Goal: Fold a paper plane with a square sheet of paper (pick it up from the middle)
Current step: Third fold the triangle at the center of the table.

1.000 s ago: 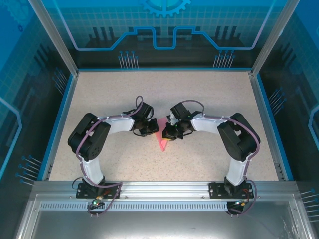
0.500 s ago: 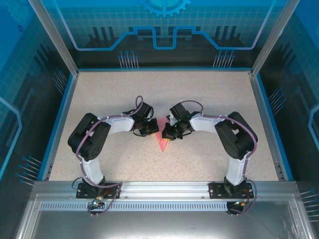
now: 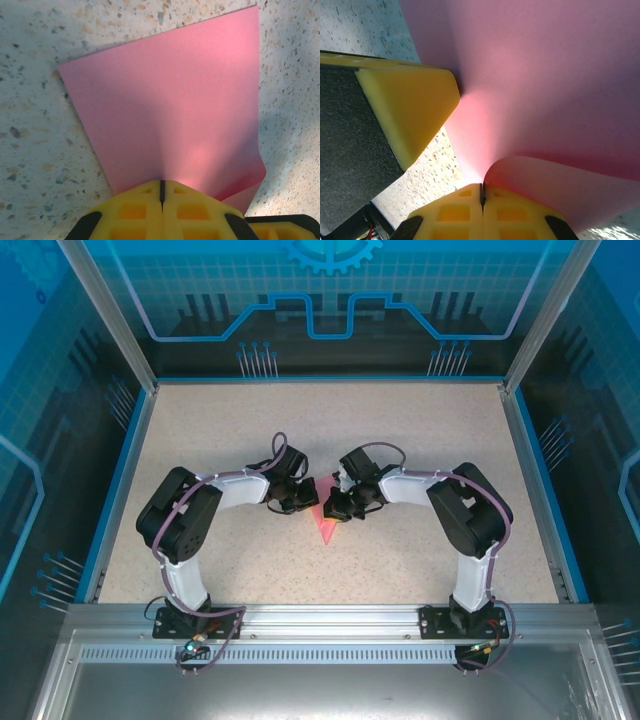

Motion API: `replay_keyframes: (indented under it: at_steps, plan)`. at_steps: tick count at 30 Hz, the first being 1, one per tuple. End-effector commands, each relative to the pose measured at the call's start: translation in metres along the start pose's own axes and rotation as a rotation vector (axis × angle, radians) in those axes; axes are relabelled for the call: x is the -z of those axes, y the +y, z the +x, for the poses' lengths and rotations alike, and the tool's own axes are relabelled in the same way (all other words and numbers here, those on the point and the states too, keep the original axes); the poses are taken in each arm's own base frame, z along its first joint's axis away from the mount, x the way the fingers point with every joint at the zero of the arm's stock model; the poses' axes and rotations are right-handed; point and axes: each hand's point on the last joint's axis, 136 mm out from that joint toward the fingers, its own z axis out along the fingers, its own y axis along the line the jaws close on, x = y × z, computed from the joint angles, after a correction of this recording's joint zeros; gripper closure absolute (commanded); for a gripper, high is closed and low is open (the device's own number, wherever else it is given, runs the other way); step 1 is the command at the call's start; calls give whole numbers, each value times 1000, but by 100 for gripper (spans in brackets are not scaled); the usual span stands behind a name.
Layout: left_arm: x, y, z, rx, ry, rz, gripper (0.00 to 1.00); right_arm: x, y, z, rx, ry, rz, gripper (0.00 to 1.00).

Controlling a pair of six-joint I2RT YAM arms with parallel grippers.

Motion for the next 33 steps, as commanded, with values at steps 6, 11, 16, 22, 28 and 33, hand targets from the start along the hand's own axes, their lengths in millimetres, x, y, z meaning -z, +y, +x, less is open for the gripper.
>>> replay_keyframes:
  at_steps: [6,11,16,22,28,33]
  plan:
    - [-10,25,14,15,47,-91,98,-6,7,0,36,13,-14,100]
    - [-11,26,15,15,49,-93,98,-8,4,0,38,21,-8,100]
    - [-11,27,16,15,52,-95,98,-9,5,-1,51,21,-11,100]
    - [-10,26,15,15,51,-95,98,-11,2,-1,50,26,4,100]
    - [-6,25,14,23,40,-95,97,-14,-7,3,44,42,33,95]
    - [14,16,-1,52,-22,-77,91,-17,-13,6,42,55,47,82]
